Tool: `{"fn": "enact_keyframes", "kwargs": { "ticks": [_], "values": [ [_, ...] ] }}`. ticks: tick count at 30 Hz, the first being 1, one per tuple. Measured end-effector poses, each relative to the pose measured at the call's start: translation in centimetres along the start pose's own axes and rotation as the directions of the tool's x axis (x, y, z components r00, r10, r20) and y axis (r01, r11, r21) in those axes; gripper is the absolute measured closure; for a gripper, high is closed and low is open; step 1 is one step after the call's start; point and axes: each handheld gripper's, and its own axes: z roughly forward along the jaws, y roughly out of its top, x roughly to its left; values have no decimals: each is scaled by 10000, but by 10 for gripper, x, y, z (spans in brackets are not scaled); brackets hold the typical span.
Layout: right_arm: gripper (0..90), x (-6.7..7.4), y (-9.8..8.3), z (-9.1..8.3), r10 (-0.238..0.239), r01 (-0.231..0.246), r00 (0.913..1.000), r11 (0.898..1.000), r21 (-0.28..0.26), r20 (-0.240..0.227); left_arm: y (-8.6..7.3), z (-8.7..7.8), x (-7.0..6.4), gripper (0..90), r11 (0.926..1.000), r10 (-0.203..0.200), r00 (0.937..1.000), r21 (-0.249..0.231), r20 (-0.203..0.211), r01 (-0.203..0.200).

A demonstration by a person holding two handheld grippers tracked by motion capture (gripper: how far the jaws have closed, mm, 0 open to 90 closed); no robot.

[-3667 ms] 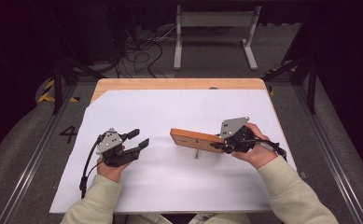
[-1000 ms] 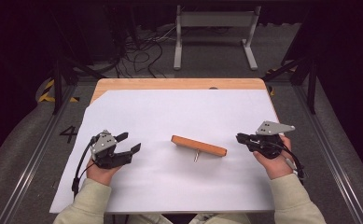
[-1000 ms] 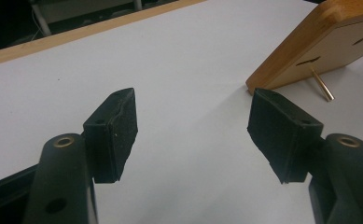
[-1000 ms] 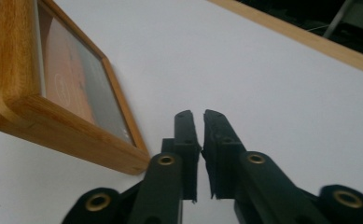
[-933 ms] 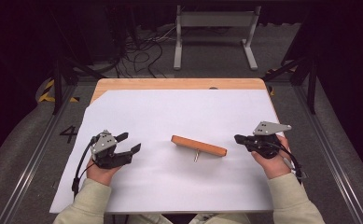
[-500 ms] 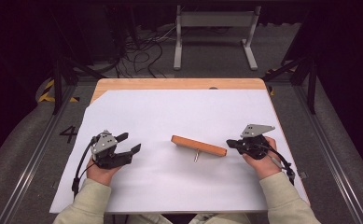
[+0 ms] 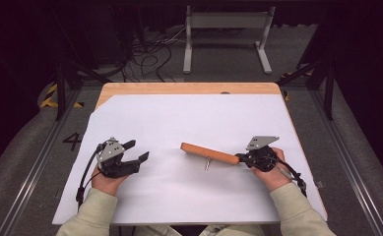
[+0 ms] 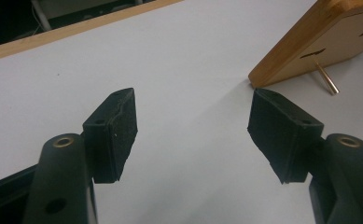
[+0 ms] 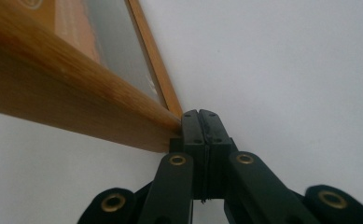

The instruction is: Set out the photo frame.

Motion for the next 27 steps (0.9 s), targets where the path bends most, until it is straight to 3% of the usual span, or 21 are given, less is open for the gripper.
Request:
{"fn": "enact_keyframes", "kwargs": {
  "ticks": [12, 27],
  "values": [
    [900, 6, 2, -2, -418, 415, 9991, 9988, 251, 113, 0, 1, 0, 331, 10000, -16, 10000, 14, -10, 16],
    [900, 23, 1, -9, -837, 858, 9958, 9947, 575, -384, 0, 1, 0, 327, 10000, -55, 10000, 54, 1, 55]
  ]
}}
